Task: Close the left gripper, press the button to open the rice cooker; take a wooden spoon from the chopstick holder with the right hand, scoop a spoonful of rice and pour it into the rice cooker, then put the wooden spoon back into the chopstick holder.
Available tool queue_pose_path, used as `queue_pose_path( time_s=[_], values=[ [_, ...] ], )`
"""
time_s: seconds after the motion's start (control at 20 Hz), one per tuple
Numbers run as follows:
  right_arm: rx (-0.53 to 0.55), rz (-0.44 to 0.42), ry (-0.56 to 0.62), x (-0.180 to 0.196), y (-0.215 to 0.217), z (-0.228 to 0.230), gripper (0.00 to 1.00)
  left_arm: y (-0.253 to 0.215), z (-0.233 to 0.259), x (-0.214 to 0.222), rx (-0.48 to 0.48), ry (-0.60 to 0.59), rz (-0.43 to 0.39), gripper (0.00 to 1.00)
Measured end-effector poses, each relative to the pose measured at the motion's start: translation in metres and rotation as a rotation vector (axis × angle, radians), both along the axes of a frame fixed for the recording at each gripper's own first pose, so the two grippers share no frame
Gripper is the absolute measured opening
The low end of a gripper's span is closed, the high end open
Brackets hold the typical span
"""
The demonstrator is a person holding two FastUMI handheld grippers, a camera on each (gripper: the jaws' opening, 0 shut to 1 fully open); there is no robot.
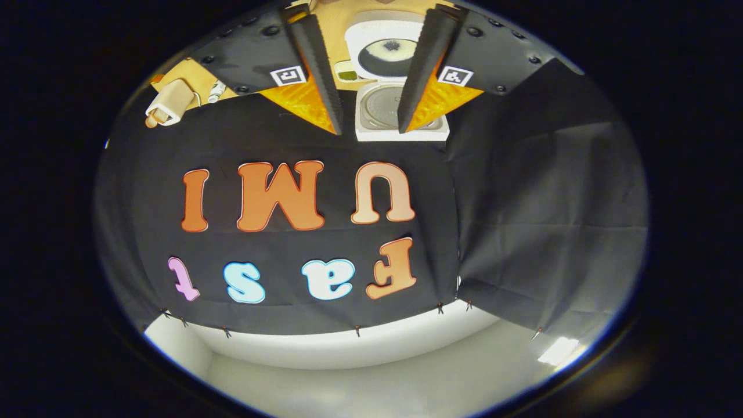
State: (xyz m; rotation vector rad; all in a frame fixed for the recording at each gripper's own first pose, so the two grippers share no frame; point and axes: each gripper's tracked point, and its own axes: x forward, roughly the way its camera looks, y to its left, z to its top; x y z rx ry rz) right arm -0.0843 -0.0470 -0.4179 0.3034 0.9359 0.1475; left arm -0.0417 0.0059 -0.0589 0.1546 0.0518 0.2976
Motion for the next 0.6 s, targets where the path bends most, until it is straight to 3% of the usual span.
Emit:
queue_pose_path(
  time_s=[0.15, 0.25, 0.4, 0.55, 0.6],
  values=[
    [0.033, 0.010, -0.001, 0.004, 0.009, -0.013, 0.93, -0.011, 0.008, -0.010, 0.029, -0.022, 0.005, 0.91],
    [0.056, 0.007, -0.001, 0.007, 0.013, -0.022, 0.92, -0.016, 0.010, -0.014, 0.032, -0.026, 0.015, 0.97],
    [0.127, -0.024, -0.017, 0.013, 0.023, -0.027, 0.90, -0.017, 0.014, -0.017, 0.026, -0.035, 0.044, 0.94],
    [0.222, -0.091, -0.061, 0.019, 0.027, -0.024, 0.79, -0.022, 0.013, -0.020, 0.024, -0.031, 0.054, 1.00],
    [0.232, -0.098, -0.061, 0.018, 0.031, -0.026, 0.77, -0.024, 0.013, -0.021, 0.034, -0.029, 0.057, 0.97]
  ],
)
